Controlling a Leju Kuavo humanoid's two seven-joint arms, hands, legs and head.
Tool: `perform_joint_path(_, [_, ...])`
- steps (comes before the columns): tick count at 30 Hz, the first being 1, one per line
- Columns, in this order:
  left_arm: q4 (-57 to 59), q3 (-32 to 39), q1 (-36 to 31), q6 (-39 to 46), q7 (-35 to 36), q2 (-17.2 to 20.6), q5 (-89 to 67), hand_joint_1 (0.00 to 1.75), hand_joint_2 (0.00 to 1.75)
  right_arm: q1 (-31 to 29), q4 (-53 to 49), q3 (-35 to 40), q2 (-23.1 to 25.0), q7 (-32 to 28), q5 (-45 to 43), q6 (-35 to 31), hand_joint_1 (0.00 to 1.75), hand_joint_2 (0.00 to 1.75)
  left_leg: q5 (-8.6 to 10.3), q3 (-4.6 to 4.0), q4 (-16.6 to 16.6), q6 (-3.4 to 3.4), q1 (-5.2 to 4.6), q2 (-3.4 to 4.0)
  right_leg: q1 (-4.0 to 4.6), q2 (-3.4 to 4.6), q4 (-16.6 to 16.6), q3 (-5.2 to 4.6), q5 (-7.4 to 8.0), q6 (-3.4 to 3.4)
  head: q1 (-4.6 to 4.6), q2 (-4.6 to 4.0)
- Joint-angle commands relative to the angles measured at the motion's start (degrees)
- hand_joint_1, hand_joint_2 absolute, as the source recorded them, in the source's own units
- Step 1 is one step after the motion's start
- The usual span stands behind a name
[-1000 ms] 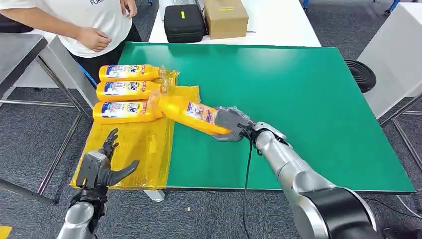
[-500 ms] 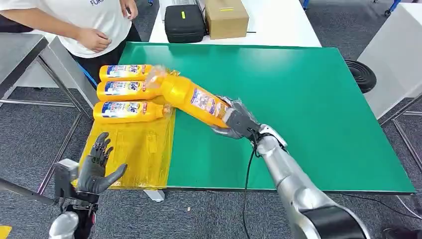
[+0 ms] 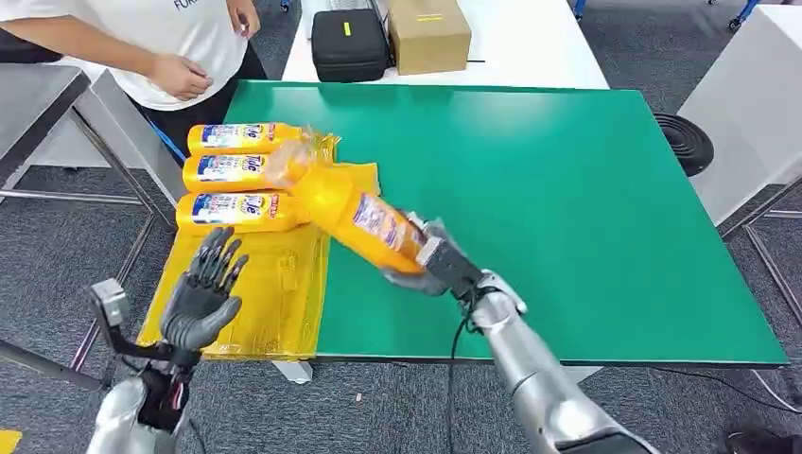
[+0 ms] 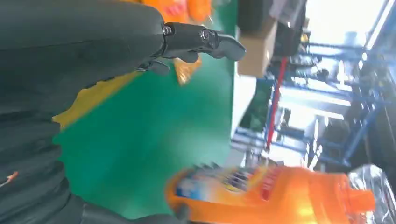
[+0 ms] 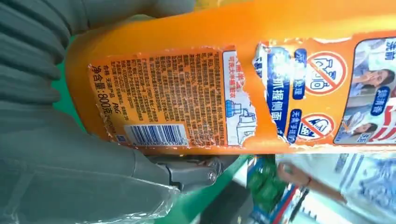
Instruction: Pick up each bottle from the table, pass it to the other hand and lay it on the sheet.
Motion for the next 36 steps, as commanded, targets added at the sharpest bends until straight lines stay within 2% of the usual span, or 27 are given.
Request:
perform_joint_path(1, [6.9, -6.6, -6.5, -0.2, 0.7, -1.5, 0.5, 0.0, 1.75, 1.0, 2.5, 6.7, 2.2, -0.1, -1.1, -0.4, 1.75, 1.75, -0.1, 0.25, 0.0, 0.01, 0.01, -0.08, 0.04, -0.15, 0.0, 0.3, -0.13, -0.1, 0.0, 0.0])
perform_joint_path(5, [7.0, -6.6, -6.4, -0.2, 0.7, -1.3, 0.5, 0.0, 1.75, 1.0, 2.4, 6.8, 2.0, -0.1, -1.3, -0.4, 1.75, 1.75, -0.04, 0.11, 0.0, 0.01, 0.0, -0.04, 0.0, -0.08, -0.1, 0.15, -0.05, -0.07, 0.02, 0.0])
perform_joint_path(7, [7.1, -6.7, -6.4, -0.3, 0.7, -1.2, 0.6, 0.0, 1.75, 0.8, 2.8, 6.9, 1.9, -0.1, -1.2, -0.3, 1.75, 1.75, -0.17, 0.38, 0.0, 0.0, 0.01, -0.03, 0.05, -0.13, 0.0, 0.44, -0.18, -0.17, 0.0, 0.0])
perform_joint_path(9, [8.0, -7.8, -7.5, -0.7, 1.1, -1.4, 1.0, 0.0, 1.75, 1.1, 4.1, 8.2, 2.6, -0.1, -0.7, -0.6, 1.75, 1.75, -0.07, 0.17, 0.0, -0.01, 0.0, -0.06, 0.02, -0.12, 0.0, 0.22, -0.09, -0.1, 0.02, 0.0])
perform_joint_path(16, [11.7, -12.2, -12.3, 0.1, 1.9, -3.4, 1.2, 0.0, 1.75, 0.8, 8.6, 13.8, 5.5, -0.1, 0.8, -2.0, 1.75, 1.75, -0.11, 0.29, 0.0, -0.01, 0.02, -0.13, 0.05, -0.2, 0.0, 0.34, -0.15, -0.13, 0.0, 0.0])
perform_joint_path(25, [11.3, -13.7, -12.2, -0.3, 1.7, -2.8, 1.3, 0.0, 1.75, -0.2, 10.5, 13.1, 4.8, -0.1, -2.0, 0.5, 1.75, 1.75, -0.06, 0.18, 0.0, 0.0, 0.0, -0.08, 0.02, -0.14, 0.0, 0.23, -0.09, -0.09, 0.0, 0.0])
perform_joint_path(36, [10.4, -15.0, -11.7, -0.2, 0.2, -2.4, 0.7, 0.0, 1.75, -1.8, 16.7, 16.1, 7.4, -0.1, 0.3, 1.6, 1.75, 1.75, -0.16, 0.33, 0.0, -0.01, 0.04, -0.01, 0.07, -0.09, 0.0, 0.37, -0.16, -0.15, 0.0, 0.0])
